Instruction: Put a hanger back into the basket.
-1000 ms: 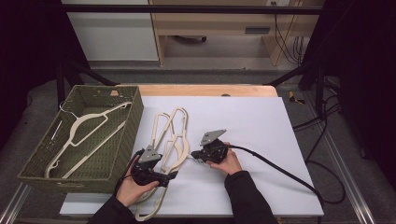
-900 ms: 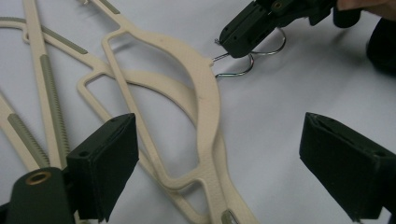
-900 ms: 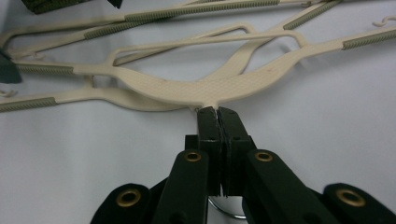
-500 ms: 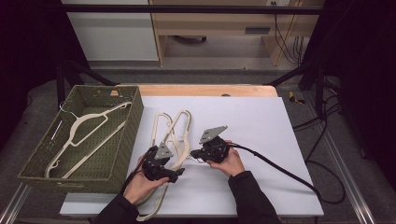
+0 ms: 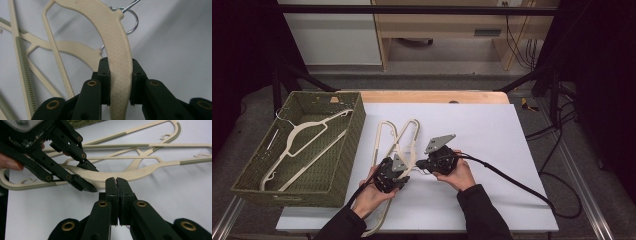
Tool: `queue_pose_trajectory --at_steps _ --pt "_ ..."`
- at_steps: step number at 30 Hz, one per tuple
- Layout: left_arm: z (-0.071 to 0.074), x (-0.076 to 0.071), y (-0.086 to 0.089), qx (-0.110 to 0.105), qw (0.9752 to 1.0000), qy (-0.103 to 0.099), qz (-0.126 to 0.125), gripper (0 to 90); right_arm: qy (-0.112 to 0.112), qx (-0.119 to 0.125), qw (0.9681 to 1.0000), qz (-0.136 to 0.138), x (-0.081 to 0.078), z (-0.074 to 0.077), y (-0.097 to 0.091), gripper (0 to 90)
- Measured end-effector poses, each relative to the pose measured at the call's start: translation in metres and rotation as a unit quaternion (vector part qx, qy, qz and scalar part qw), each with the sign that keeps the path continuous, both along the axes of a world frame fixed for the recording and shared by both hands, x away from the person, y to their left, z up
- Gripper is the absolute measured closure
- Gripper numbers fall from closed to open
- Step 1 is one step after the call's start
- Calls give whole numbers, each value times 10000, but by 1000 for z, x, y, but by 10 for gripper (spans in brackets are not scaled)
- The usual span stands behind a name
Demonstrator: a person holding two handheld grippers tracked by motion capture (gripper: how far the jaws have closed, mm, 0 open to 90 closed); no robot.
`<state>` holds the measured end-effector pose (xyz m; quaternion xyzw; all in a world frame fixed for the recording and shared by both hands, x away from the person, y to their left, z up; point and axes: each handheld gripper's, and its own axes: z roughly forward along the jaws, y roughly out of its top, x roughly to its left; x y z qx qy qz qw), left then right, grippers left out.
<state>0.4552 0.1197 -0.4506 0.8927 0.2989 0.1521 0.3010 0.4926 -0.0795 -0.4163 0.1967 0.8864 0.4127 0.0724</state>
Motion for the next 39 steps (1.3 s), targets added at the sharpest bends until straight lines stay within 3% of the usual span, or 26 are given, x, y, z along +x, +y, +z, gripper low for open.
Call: queue_pose_trajectory --at_steps 2,4,7,9,13,18,23,28,30,31,36,37,39 --pt "2 -1 1 -10 9999 -66 84 752 -28 45 10000 -16 -4 4 -2 809" --pt "4 -2 3 -99 9997 -123 172 754 -194 120 9997 -38 -10 12 -6 762" --pt "10 -4 7 -237 9992 -124 292 756 -401 432 9982 -122 -20 28 -16 697" --pt "14 -5 10 -347 9985 -179 374 760 -474 718 9960 -245 -28 39 -27 618" --pt "23 -7 19 -567 9963 -290 581 770 -627 1135 9887 -747 -41 52 -57 474" --pt "35 -8 29 -660 9940 -403 778 790 -759 1360 9781 -1384 -58 44 -95 332" --pt "48 -7 42 -718 9885 -660 1158 828 -586 1490 9725 -1690 -67 26 -124 268" --pt "52 -4 54 -975 9837 -637 1368 855 -537 1616 9656 -1963 -72 17 -142 210" --pt "56 -5 58 -991 9825 -750 1387 856 -584 1600 9653 -1979 -74 17 -148 199" --pt "58 -6 60 -1018 9819 -799 1385 856 -576 1646 9634 -2037 -75 17 -149 191" --pt "80 -13 74 -1513 9768 -884 1232 856 -668 1621 9614 -2119 -77 16 -157 177" --pt "86 -16 77 -1650 9746 -925 1199 856 -674 1640 9606 -2142 -77 17 -159 176" --pt "97 -18 84 -1713 9742 -976 1098 856 -718 1654 9587 -2202 -77 17 -161 169"
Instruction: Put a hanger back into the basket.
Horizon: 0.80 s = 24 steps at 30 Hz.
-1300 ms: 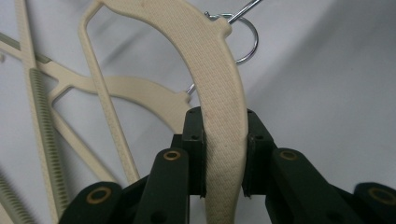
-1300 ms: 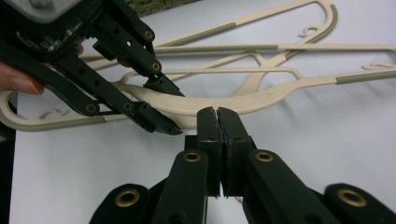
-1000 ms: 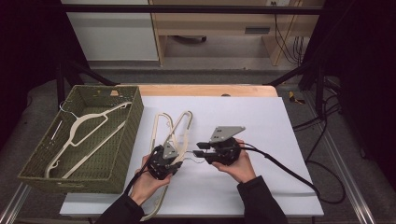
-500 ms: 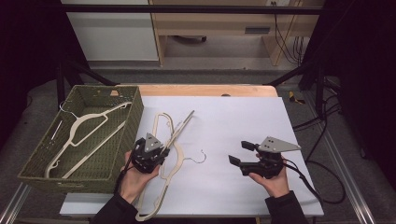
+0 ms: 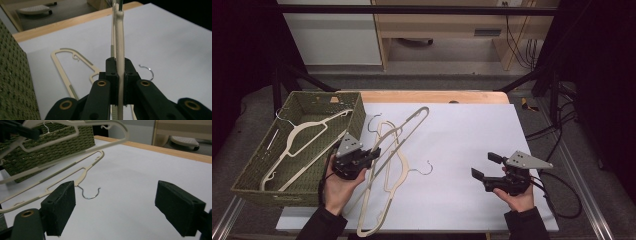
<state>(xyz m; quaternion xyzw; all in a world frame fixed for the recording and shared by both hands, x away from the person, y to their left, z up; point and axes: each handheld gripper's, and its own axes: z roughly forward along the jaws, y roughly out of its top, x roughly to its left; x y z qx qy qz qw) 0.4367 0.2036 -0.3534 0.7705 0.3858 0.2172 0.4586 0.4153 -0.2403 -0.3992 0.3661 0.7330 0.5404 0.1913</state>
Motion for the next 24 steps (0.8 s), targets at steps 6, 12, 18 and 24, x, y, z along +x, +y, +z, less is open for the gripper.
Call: queue_pose_trajectory --at_steps 6,12,18,24 --pt "32 -6 16 -345 9991 -159 -199 856 -100 56 9999 -56 -2 5 -6 158" --pt "61 -4 33 -358 9980 -311 -426 856 -190 113 9997 -135 -5 10 -13 140" --pt "83 5 57 -393 9973 -372 -500 856 -237 180 9993 -208 -7 13 -19 132" --pt "100 17 83 -452 9962 -436 -600 856 -275 165 9992 -234 -6 13 -20 123"
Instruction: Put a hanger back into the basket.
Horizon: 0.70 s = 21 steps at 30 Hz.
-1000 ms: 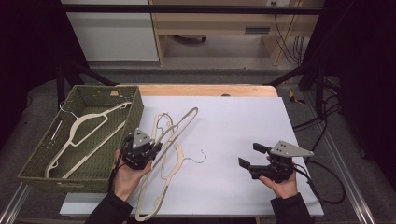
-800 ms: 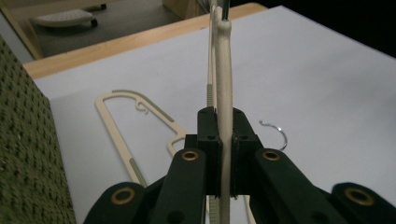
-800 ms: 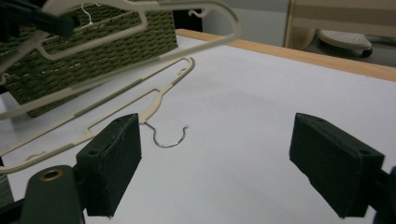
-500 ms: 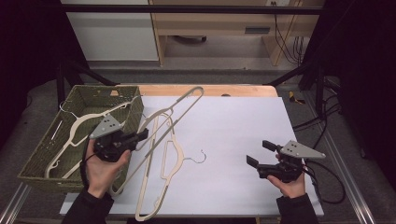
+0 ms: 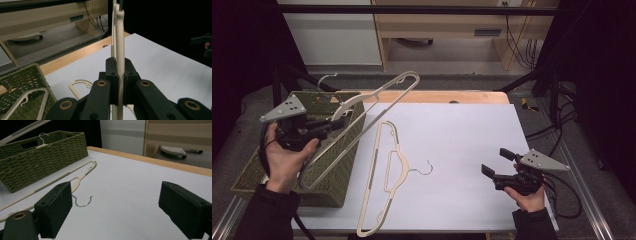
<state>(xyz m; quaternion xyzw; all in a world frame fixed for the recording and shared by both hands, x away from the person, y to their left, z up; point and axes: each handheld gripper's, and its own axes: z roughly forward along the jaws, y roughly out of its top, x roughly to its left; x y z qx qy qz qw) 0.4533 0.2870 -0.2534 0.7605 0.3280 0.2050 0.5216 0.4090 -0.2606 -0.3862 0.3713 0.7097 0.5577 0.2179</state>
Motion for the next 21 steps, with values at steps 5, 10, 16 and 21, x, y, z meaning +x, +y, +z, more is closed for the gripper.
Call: queue_pose_trajectory --at_steps 5,10,16,21 --pt "9 11 29 44 9998 -14 198 856 -1 -1 10000 0 0 0 -1 121" --pt "8 22 57 190 9992 40 335 855 5 -11 10000 -22 0 0 -1 119" --pt "-7 34 90 309 9980 146 533 855 33 -20 10000 -5 0 0 1 116" --pt "-20 39 111 315 9966 281 705 854 38 -50 10000 1 1 -1 2 116"
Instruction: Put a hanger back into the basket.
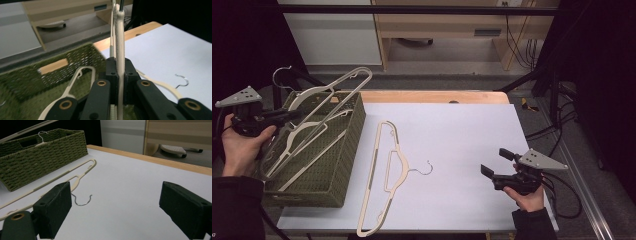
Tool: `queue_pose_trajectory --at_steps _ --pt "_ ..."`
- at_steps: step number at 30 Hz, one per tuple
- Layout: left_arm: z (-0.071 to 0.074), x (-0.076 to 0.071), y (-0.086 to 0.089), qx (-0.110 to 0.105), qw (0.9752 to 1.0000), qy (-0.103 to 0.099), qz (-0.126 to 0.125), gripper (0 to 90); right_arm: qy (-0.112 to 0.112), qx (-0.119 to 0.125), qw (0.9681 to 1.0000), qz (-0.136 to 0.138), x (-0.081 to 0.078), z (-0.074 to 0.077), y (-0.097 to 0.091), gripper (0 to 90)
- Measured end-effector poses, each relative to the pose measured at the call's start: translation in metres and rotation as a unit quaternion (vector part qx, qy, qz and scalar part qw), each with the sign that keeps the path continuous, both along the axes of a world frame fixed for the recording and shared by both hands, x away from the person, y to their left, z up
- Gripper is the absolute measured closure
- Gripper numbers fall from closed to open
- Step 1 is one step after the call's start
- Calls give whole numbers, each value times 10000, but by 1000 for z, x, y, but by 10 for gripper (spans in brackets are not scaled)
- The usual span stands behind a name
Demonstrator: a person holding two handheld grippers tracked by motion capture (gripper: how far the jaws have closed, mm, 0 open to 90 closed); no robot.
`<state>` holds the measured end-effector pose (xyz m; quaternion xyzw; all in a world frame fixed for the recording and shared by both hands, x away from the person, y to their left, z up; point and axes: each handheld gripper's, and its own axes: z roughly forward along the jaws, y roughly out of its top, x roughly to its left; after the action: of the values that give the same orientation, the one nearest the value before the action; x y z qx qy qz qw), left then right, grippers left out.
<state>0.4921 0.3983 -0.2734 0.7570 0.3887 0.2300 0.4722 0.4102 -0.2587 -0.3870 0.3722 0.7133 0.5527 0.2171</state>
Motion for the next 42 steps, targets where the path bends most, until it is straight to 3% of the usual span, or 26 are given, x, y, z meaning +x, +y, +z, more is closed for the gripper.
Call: queue_pose_trajectory --at_steps 9,20,23,27,33,36,38,40,42 --pt "-25 2 32 239 9991 302 163 852 -1 -24 10000 26 1 -1 1 116" --pt "-46 7 36 289 9966 716 273 850 18 -34 10000 49 1 -1 2 116" --pt "-55 11 29 398 9945 926 290 843 18 -3 10000 36 1 -1 1 116" --pt "-73 14 25 252 9925 1134 368 840 7 -14 10000 54 1 -1 1 116" --pt "-97 15 16 238 9896 1353 439 814 54 -50 10000 57 1 -2 4 113" --pt "-104 14 18 153 9880 1389 658 798 28 -62 10000 69 2 -3 4 113" --pt "-110 16 22 426 9842 1472 885 753 31 -53 10000 77 2 -3 5 112" --pt "-114 16 26 405 9810 1583 1042 723 47 -48 9999 76 2 -3 5 112" --pt "-118 16 29 359 9808 1558 1120 685 40 -81 9999 87 2 -3 5 111"
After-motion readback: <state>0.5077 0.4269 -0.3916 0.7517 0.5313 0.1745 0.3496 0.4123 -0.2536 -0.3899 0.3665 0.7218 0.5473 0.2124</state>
